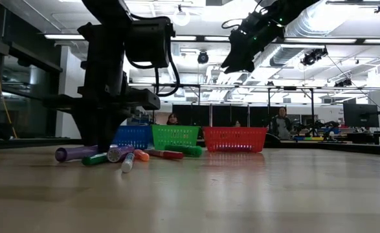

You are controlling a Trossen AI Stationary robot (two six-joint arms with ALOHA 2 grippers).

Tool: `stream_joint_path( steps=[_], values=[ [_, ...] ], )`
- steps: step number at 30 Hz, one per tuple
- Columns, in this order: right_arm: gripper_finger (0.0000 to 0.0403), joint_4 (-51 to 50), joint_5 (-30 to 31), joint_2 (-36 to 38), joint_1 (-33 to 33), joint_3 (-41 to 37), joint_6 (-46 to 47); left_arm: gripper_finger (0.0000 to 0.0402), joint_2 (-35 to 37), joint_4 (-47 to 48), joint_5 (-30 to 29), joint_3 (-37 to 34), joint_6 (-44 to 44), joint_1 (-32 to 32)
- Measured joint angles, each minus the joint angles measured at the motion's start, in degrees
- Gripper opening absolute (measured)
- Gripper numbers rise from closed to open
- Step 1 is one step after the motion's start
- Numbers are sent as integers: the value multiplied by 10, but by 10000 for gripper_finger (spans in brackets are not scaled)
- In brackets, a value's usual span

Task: Pick & Place Markers
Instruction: Put the left purple highlighter into the green bin

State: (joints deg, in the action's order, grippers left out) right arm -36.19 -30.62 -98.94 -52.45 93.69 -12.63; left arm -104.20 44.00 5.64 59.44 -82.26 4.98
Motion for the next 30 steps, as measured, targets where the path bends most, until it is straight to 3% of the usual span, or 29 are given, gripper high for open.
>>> stream_joint_path(
  steps=[12, 15, 18, 25, 30],
  values=[
    [194, 0, 0, 0, 0, 0, -8, 59, 110, 53, -80, 4, -4, -12],
    [194, -1, 0, 0, 0, 0, -11, 59, 123, 56, -111, 31, -2, -20],
    [194, -1, 0, 0, 0, 0, -11, 59, 136, 101, -131, 57, 33, -37],
    [194, -1, 0, 0, 0, 0, -14, 59, 135, 86, -172, 142, 139, -104],
    [194, -5, 0, 0, 0, 0, -14, 59, 135, 79, -180, 163, 199, -153]
  ],
)
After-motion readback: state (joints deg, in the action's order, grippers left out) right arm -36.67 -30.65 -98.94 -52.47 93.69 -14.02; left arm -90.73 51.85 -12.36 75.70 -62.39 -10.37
